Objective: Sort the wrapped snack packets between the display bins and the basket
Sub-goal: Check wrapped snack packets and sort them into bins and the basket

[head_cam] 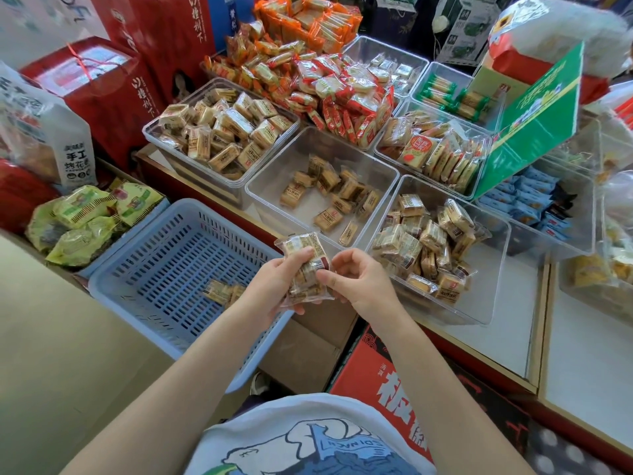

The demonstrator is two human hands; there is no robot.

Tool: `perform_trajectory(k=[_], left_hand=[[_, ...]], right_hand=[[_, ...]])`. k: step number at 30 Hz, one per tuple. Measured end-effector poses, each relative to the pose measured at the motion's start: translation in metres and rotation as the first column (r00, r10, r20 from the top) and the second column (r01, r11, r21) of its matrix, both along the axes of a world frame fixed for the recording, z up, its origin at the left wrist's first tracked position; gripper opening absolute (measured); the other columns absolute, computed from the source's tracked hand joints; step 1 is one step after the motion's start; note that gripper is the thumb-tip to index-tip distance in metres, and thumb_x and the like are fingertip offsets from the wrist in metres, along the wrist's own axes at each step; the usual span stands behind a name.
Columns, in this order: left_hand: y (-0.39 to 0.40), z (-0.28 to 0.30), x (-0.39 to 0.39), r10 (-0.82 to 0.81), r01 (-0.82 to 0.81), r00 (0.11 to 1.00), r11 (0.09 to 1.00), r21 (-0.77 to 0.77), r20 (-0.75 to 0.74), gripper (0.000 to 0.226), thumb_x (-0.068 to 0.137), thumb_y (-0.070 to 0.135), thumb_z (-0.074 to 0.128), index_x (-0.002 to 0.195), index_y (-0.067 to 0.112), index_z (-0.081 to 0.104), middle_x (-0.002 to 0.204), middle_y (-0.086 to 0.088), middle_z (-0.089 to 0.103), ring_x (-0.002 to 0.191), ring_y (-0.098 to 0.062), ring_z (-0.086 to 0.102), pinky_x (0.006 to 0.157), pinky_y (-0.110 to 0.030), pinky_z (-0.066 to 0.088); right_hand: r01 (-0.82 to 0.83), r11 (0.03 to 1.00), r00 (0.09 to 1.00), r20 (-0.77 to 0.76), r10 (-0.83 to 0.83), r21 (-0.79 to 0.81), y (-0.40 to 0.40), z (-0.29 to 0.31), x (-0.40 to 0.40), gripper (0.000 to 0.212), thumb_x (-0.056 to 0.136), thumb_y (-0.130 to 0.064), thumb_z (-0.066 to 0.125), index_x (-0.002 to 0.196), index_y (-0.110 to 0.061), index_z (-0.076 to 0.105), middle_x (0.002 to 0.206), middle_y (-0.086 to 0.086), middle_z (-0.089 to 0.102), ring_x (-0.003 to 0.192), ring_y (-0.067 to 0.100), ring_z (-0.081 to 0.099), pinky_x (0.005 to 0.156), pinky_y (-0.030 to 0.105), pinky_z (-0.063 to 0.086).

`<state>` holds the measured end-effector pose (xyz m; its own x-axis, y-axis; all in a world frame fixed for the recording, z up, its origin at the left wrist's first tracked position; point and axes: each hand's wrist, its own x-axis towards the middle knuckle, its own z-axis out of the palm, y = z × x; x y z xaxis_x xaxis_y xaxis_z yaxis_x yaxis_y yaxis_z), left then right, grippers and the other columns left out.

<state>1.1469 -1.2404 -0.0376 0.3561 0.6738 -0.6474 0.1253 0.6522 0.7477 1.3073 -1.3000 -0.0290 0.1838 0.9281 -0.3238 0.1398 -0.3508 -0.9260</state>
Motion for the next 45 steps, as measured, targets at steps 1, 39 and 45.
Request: perform_trajectory(k=[1,39,45], left_hand=[[0.0,-0.001,0.001,-0.008,0.008,1.0,1.0,0.002,0.014,0.054,0.095,0.049,0.062,0.117,0.0,0.065,0.091,-0.017,0.078,0.074,-0.028,0.075,0.047,-0.026,0.05],[0.059,-0.043,0.13,-0.351,0.523,0.848,0.679,0.516,-0.398,0.066,0.097,0.048,0.061,0.154,0.022,0.038,0.14,0.0,0.054,0.126,-0.013,0.052,0.106,-0.033,0.045],[0.066,-0.084,0.21,-0.287,0.836,0.543,0.267,0.479,-0.789,0.08,0.099,0.062,0.047,0.163,0.024,0.017,0.172,-0.002,0.004,0.158,-0.019,-0.002,0.127,-0.039,0.002]], right_hand=[[0.023,0.999,1.0,-0.02,-0.023,0.023,0.0,-0.001,-0.001,0.021,0.086,-0.017,0.082,0.091,-0.012,0.061,0.075,-0.001,0.067,0.062,0.009,0.061,0.055,0.02,0.048],[0.514,0.838,0.857,0.06,-0.512,-0.18,0.005,-0.024,0.12,0.088,0.086,-0.07,0.063,0.153,-0.023,0.032,0.133,-0.011,0.052,0.127,0.013,0.048,0.106,0.035,0.037],[0.593,0.778,0.802,0.236,-0.548,-0.209,0.007,-0.053,0.226,0.041,0.098,-0.053,0.058,0.126,-0.027,0.042,0.12,-0.002,0.059,0.104,0.019,0.058,0.086,0.032,0.041]])
